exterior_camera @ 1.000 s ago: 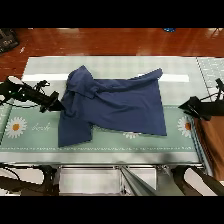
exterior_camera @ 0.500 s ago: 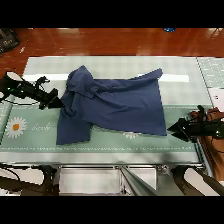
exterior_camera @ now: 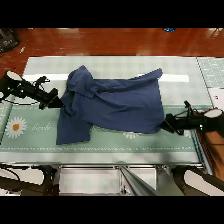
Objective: Fold the shirts.
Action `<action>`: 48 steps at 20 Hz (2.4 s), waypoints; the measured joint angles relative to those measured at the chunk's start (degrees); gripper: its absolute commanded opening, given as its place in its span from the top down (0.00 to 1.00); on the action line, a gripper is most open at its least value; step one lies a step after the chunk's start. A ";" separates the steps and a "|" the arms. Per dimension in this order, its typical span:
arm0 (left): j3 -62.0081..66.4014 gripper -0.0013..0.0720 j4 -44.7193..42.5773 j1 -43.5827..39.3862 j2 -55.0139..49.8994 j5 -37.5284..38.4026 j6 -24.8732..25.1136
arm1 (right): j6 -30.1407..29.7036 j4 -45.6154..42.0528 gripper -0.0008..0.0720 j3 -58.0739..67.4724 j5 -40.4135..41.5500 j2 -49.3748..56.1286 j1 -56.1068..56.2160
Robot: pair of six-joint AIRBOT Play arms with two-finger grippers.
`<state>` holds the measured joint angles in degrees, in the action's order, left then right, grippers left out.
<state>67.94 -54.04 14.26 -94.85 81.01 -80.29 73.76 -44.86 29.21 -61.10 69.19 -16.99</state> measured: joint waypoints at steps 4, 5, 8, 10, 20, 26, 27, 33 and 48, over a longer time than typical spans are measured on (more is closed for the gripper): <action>3.98 0.96 0.42 0.28 2.58 0.52 0.11 | -2.43 3.50 0.95 11.19 -0.66 0.50 5.62; 6.14 0.96 1.25 0.55 3.74 0.59 0.11 | -2.38 3.61 0.95 15.87 -1.51 0.09 6.29; 15.32 0.96 7.04 1.79 9.20 -1.99 0.26 | -0.31 1.81 0.95 33.64 -3.37 -1.44 7.32; 22.03 0.96 10.43 2.49 13.55 -5.03 0.28 | 1.57 -1.36 0.95 47.01 -4.44 -2.34 7.61; 44.46 0.96 9.38 6.45 36.63 -13.35 1.42 | 8.07 -18.36 0.95 80.72 -7.19 -17.03 7.87; 45.92 0.96 -6.29 1.44 50.73 -10.01 1.60 | 9.86 -26.38 0.95 82.49 -16.76 -26.47 7.87; 45.97 0.96 -9.14 -1.07 52.57 -9.73 1.55 | 10.38 -27.65 0.95 82.53 -19.15 -27.32 7.87; 41.44 0.96 -23.65 -11.21 56.52 -3.93 -2.84 | 12.48 -26.80 0.95 78.14 -25.66 -29.00 7.87; 16.79 0.96 -22.01 -13.18 14.29 -23.67 -9.97 | 3.52 -10.43 0.95 47.54 -0.42 5.97 7.93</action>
<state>84.73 -76.05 1.08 -80.55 57.34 -90.26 77.28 -55.29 76.75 -61.52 75.16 -9.06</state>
